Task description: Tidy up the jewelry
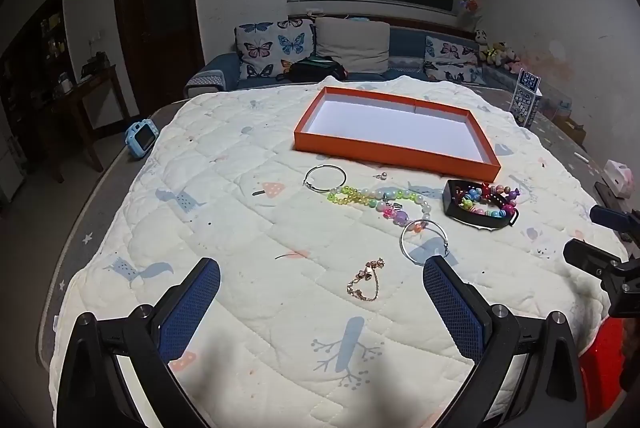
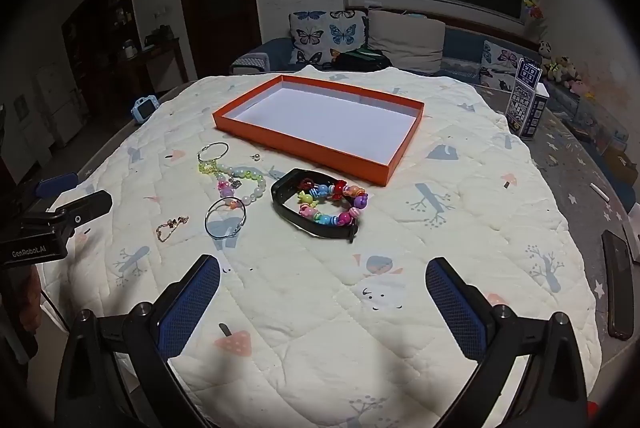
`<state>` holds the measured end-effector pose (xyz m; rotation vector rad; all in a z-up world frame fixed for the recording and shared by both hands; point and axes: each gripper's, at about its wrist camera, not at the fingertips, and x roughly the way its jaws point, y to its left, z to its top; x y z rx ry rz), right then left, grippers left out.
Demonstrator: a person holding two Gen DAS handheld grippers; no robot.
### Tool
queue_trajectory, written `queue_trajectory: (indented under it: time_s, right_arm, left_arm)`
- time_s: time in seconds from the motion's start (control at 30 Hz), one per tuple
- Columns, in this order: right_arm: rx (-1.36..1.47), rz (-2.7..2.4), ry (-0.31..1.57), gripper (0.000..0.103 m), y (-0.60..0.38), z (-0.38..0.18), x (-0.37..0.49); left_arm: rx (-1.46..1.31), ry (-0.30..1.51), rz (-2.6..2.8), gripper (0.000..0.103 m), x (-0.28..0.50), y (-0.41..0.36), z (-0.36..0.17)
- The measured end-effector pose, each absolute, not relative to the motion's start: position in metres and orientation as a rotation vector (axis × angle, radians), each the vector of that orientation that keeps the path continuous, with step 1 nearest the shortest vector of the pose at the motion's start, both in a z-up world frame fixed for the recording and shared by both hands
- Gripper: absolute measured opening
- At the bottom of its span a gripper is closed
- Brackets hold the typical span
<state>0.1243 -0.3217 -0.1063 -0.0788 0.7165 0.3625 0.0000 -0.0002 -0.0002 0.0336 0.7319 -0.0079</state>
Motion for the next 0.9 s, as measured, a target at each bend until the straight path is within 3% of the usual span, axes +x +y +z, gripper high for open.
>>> queue_trajectory:
  time_s: [0.9]
  right_arm:
    - [-0.056, 0.380, 0.708, 0.103, -0.3196, -0.1051, 0.1252]
  left_arm:
    - [0.010, 0.757, 0.007, 0.103, 0.0048, 0.0048, -0.0059]
